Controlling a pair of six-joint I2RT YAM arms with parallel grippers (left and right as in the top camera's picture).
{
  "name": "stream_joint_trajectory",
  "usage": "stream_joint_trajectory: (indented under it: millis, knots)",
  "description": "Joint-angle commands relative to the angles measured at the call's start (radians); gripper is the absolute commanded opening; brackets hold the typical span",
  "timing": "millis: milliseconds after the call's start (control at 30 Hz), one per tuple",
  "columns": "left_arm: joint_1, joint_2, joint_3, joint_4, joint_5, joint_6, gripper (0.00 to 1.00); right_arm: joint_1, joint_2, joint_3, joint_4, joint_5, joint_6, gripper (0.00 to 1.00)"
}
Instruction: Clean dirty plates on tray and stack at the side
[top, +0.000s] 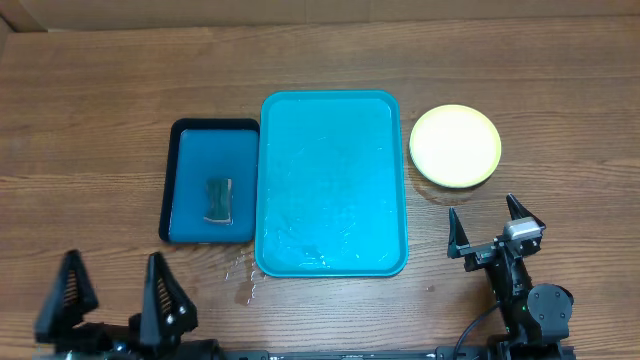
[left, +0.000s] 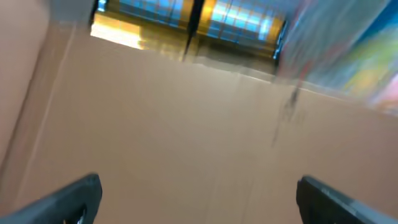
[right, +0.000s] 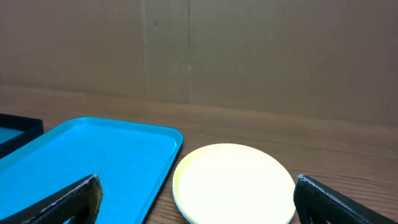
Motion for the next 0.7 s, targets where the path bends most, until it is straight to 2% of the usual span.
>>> stream_joint_trajectory:
  millis: [0,100,233,667]
  knots:
    - [-0.007,-0.014,-0.066,0.226,0.064,-0.006,1.00,-0.003,-0.010,-0.011,0.006,-0.004,-0.005,1.00]
    - [-0.007,-0.014,-0.136,0.499,0.080,-0.006,1.00,-0.003,-0.010,-0.011,0.006,-0.004,-0.005,1.00]
    - [-0.007,-0.014,-0.227,0.736,0.081,-0.006,0.99,-0.003,-0.010,-0.011,0.006,-0.004,-0.005,1.00]
    - [-0.006,-0.014,-0.507,0.970,0.065,-0.005,1.00,-0.003,-0.010,-0.011,0.006,-0.004,-0.005,1.00]
